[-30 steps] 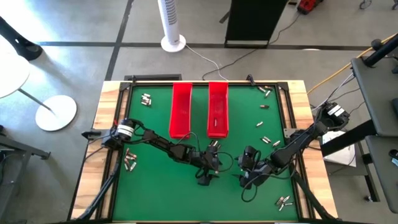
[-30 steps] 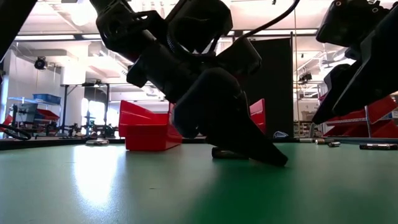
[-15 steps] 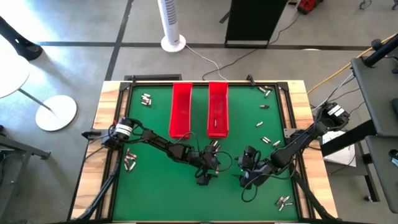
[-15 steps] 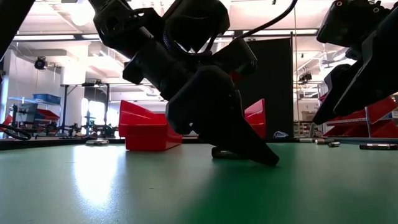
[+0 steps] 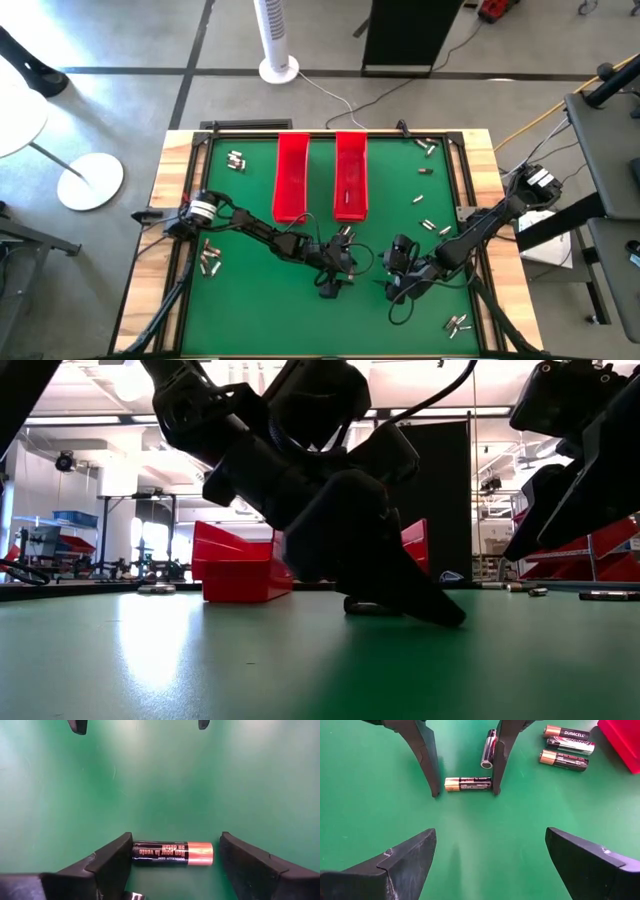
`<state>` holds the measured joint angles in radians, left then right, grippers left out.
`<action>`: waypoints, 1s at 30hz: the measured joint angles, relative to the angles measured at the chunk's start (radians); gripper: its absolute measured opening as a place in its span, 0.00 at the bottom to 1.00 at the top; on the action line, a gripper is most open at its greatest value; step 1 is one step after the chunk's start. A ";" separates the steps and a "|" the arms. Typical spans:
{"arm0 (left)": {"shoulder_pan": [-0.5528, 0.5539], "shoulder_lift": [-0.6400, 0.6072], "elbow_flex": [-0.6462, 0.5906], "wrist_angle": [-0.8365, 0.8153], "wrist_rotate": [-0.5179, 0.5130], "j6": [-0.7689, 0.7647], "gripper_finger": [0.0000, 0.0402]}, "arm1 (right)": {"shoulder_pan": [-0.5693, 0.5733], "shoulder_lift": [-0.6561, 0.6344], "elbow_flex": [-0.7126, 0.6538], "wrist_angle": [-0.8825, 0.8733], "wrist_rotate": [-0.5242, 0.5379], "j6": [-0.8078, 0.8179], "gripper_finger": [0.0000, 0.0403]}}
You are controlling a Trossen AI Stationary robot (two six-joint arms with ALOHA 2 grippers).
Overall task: Sort batteries
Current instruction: Put the black battery into the left red bin
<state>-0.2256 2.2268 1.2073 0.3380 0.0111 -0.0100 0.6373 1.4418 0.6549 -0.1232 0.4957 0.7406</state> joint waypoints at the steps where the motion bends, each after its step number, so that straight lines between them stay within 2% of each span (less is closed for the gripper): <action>1: 0.000 0.001 0.000 0.000 0.000 0.000 0.67 | 0.000 0.000 -0.001 0.001 0.000 0.000 0.91; 12: 0.004 0.002 -0.033 0.029 -0.021 -0.011 0.53 | 0.000 0.000 -0.002 0.001 0.001 0.000 0.91; 17: 0.003 -0.007 -0.027 0.013 -0.043 -0.020 0.52 | 0.000 0.000 -0.002 0.001 0.001 0.001 0.91; 24: 0.008 -0.103 -0.023 -0.082 -0.053 0.005 0.52 | 0.000 0.000 -0.002 0.004 0.002 0.020 0.91; 30: 0.010 -0.247 -0.016 -0.210 -0.063 0.023 0.52 | 0.000 0.000 -0.002 0.009 0.003 0.018 0.91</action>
<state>-0.2159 1.9797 1.1911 0.1279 -0.0521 0.0135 0.6373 1.4414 0.6533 -0.1139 0.4984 0.7586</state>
